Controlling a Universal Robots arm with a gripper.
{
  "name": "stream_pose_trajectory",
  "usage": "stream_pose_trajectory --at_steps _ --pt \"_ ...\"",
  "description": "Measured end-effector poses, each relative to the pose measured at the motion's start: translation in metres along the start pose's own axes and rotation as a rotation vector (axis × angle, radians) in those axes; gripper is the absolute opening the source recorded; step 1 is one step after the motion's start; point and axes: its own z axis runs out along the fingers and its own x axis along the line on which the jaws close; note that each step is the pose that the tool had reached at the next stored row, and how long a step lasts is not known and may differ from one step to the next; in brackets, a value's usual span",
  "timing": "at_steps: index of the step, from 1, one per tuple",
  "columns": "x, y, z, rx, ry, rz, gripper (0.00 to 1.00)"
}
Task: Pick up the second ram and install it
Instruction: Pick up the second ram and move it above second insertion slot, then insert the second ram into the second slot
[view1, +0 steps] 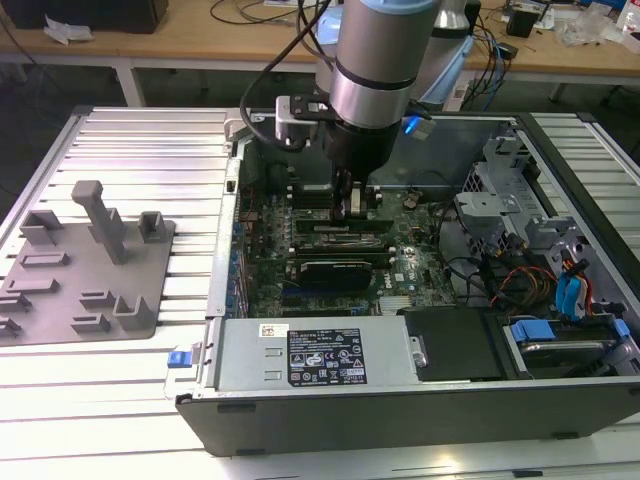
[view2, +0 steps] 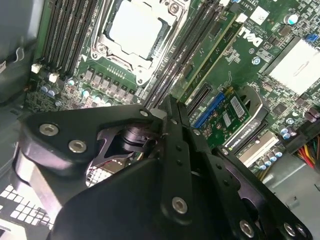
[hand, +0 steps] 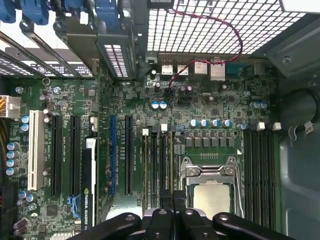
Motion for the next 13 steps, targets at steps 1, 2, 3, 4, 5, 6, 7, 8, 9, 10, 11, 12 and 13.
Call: stream_pose_trajectory --at_steps 1,2,3,4,5,6,7,8,9,10,11,12,13 --pt "0.0 0.0 0.0 0.0 0.0001 0.0 0.09" --pt "0.0 -0.0001 0.0001 0.0001 -0.0001 0.0 0.09" --pt "0.0 -0.0001 0.0002 0.0001 -0.0002 0.0 0.09" --pt "0.0 -0.0001 0.0003 0.0001 -0.0002 0.0 0.09" --pt "0.0 -0.0001 0.0007 0.0002 -0.0003 0.0 0.09" --pt "0.0 -0.0001 0.0007 0.0001 -0.0002 0.0 0.09" --pt "0.0 -0.0001 0.0008 0.0001 -0.0002 0.0 0.09" --pt "0.0 -0.0001 0.0008 0.0001 -0.0002 0.0 0.09" --pt "0.0 -0.0001 0.0008 0.0001 -0.0002 0.0 0.09" --pt "0.0 -0.0001 0.0008 0.0001 -0.0002 0.0 0.09" --pt "0.0 -0.0002 0.0015 0.0003 -0.0007 0.0 0.09" --pt "0.0002 -0.0002 0.0025 0.0001 0.0 0.0 0.09" --pt "0.0002 -0.0002 0.0026 0.0001 -0.0001 0.0 0.09"
